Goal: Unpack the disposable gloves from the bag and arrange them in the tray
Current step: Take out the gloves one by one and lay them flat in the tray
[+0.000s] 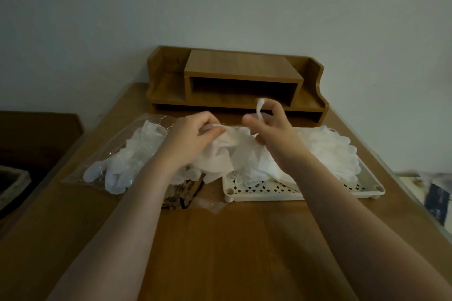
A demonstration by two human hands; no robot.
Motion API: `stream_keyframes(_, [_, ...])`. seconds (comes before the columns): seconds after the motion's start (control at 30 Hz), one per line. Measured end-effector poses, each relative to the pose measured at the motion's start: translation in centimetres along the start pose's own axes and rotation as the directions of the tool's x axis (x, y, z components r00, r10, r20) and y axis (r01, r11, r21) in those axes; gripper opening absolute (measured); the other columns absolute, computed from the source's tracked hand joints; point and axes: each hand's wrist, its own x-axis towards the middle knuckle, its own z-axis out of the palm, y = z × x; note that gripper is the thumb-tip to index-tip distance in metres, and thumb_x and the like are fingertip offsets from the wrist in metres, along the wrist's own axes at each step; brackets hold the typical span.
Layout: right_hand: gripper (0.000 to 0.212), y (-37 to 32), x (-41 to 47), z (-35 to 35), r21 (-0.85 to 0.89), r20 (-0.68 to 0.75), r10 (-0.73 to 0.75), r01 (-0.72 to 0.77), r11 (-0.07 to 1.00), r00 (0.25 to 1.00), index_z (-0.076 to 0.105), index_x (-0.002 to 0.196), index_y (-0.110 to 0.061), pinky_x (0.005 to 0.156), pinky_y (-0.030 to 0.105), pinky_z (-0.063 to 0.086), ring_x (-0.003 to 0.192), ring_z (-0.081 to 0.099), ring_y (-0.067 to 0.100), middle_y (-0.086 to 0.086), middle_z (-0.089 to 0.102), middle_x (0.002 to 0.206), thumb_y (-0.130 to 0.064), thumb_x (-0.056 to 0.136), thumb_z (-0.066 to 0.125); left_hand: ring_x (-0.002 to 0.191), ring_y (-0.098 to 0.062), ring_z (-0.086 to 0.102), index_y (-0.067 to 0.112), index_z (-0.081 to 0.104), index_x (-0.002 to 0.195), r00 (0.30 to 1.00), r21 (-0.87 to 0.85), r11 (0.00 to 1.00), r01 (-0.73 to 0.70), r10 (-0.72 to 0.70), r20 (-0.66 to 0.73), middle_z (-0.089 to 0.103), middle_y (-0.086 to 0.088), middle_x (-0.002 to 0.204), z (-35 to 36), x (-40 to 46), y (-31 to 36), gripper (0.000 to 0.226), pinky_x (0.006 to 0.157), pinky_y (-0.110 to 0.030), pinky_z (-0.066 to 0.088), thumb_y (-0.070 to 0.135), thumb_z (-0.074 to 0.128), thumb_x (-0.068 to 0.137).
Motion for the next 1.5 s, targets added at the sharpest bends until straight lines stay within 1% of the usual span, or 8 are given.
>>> stream_keyframes(0.17, [0.029, 0.4, 0.1, 1.0, -0.623, 0.268, -0.162, 0.299, 0.723, 0.950, 0.063, 0.106, -0.023, 0.077, 0.026, 0.045, 0.090, 0.055, 0.012, -0.008, 0.060, 0.098, -0.034, 0.080, 0.072, 0.078, -0.001, 0.059, 0.022, 0.062, 0.084, 0.996, -0.097, 0.994, -0.043, 0.035, -0.078, 0.064, 0.012, 0.081, 0.0, 0.0, 1.1, 0.011, 0.067, -0.019, 0.046, 0.032, 0.063, 0.087])
stream_keyframes(0.4, [0.031, -0.1, -0.2, 0.1, -0.447, 0.178, -0.076, 0.149, 0.882, 0.981, 0.069, 0.081, -0.013, 0.061, 0.036, 0.044, 0.068, 0.056, 0.036, 0.014, 0.063, 0.076, -0.025, 0.098, 0.047, 0.074, -0.011, 0.058, 0.027, 0.058, 0.086, 0.998, 0.305, 0.952, 0.030, -0.044, 0.039, 0.061, 0.008, 0.082, -1.6, 0.0, 0.0, 0.025, 0.064, -0.033, 0.050, 0.044, 0.072, 0.076])
stream_keyframes(0.53, [0.033, -0.5, -0.2, -0.1, -0.397, 0.055, -0.024, 0.044, 0.917, 0.998, 0.067, 0.079, -0.015, 0.055, 0.022, 0.040, 0.058, 0.050, 0.013, 0.001, 0.058, 0.069, -0.022, 0.100, 0.042, 0.054, -0.014, 0.044, 0.018, 0.043, 0.061, 0.983, 0.502, 0.863, 0.057, -0.137, 0.125, 0.046, 0.002, 0.060, -1.9, 0.2, -0.9, 0.037, 0.053, -0.028, 0.032, 0.035, 0.065, 0.086])
stream_keyframes(0.7, [0.038, -1.0, -0.7, -1.4, 0.011, -0.075, 0.171, -0.170, 0.985, 0.982, 0.057, 0.074, -0.012, 0.077, 0.031, 0.049, 0.076, 0.057, 0.020, 0.005, 0.057, 0.075, -0.029, 0.102, 0.038, 0.080, -0.016, 0.058, 0.012, 0.066, 0.087, 0.998, 0.004, 0.998, 0.070, -0.070, 0.001, 0.062, -0.001, 0.090, -1.6, 0.0, 0.9, 0.021, 0.072, -0.031, 0.045, 0.030, 0.058, 0.091])
stream_keyframes(0.87, [0.027, -0.8, -0.9, -4.4, 0.372, -0.250, 0.368, -0.262, 0.890, 0.896, 0.056, 0.080, -0.012, 0.095, 0.042, 0.048, 0.085, 0.059, 0.021, 0.005, 0.059, 0.082, -0.030, 0.098, 0.049, 0.085, -0.020, 0.065, 0.024, 0.073, 0.077, 0.987, -0.611, 0.776, 0.157, -0.115, 0.108, 0.070, 0.000, 0.084, -0.7, -0.4, 3.0, 0.014, 0.083, -0.038, 0.046, 0.027, 0.061, 0.084])
stream_keyframes(1.07, [0.007, -0.3, -1.8, -6.8, -0.039, -0.341, 0.293, -0.325, 0.945, 0.893, 0.062, 0.090, -0.017, 0.099, 0.040, 0.046, 0.106, 0.058, 0.023, 0.006, 0.063, 0.100, -0.019, 0.093, 0.055, 0.099, -0.025, 0.062, 0.019, 0.068, 0.094, 0.952, -0.754, 0.584, 0.300, -0.236, 0.196, 0.067, -0.003, 0.090, 2.4, -0.1, 6.2, 0.017, 0.086, -0.041, 0.047, 0.030, 0.055, 0.090])
stream_keyframes(1.23, [0.033, -0.5, -2.9, -8.4, -0.066, 0.136, -0.041, 0.051, 0.996, 0.990, 0.066, 0.111, -0.028, 0.108, 0.037, 0.032, 0.121, 0.053, 0.013, -0.006, 0.064, 0.121, -0.043, 0.087, 0.049, 0.092, -0.024, 0.059, 0.016, 0.063, 0.100, 0.949, -0.751, 0.585, 0.306, -0.130, 0.286, 0.058, -0.008, 0.094, 3.7, 1.0, 8.7, 0.022, 0.080, -0.039, 0.048, 0.033, 0.056, 0.088])
stream_keyframes(1.5, [0.026, 0.3, -3.4, -10.5, 0.101, 0.498, 0.045, -0.109, 0.989, 0.866, 0.066, 0.099, -0.005, 0.081, 0.031, 0.054, 0.092, 0.067, 0.023, 0.009, 0.067, 0.098, -0.024, 0.083, 0.068, 0.081, -0.017, 0.062, 0.017, 0.060, 0.092, 0.948, -0.798, 0.538, 0.272, -0.008, 0.318, 0.061, -0.003, 0.086, 4.8, 1.6, 10.4, 0.014, 0.072, -0.032, 0.054, 0.026, 0.060, 0.081])
